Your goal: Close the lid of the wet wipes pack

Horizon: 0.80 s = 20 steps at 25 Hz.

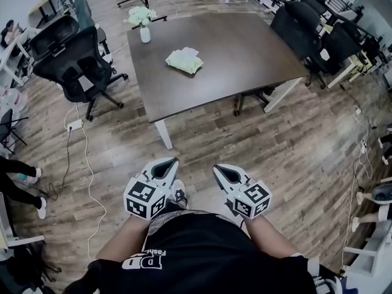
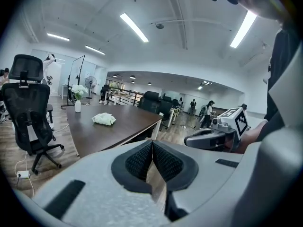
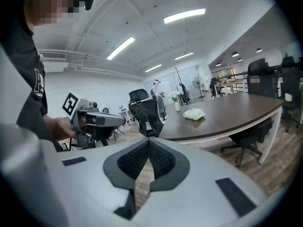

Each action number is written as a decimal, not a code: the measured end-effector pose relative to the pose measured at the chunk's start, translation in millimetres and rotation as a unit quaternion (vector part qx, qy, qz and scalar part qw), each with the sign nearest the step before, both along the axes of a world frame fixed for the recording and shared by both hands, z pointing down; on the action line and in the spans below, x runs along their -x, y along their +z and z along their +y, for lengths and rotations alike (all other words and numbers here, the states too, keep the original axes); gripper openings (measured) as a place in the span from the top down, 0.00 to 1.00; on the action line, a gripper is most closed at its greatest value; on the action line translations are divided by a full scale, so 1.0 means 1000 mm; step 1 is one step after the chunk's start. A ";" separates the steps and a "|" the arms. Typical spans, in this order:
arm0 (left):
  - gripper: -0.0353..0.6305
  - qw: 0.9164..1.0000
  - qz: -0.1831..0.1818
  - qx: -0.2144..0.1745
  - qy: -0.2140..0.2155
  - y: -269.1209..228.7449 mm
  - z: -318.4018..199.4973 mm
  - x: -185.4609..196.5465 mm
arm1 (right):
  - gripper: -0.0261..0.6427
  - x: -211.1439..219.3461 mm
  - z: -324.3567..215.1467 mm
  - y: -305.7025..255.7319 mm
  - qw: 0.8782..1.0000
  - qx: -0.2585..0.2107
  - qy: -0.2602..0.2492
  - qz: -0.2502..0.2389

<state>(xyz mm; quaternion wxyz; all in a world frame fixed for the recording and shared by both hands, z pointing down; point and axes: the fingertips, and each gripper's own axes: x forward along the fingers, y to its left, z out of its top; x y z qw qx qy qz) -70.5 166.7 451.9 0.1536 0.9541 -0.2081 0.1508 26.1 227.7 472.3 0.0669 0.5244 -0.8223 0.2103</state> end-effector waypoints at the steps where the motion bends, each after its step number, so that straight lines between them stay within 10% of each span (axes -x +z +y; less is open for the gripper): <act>1: 0.92 1.000 0.000 0.000 0.001 0.000 -0.012 0.000 | 0.95 0.001 -0.012 0.001 1.000 0.002 0.001 0.000; 20: 0.92 1.000 0.007 -0.002 0.015 0.004 -0.171 0.008 | 0.95 0.007 -0.165 0.008 1.000 0.015 0.011 0.022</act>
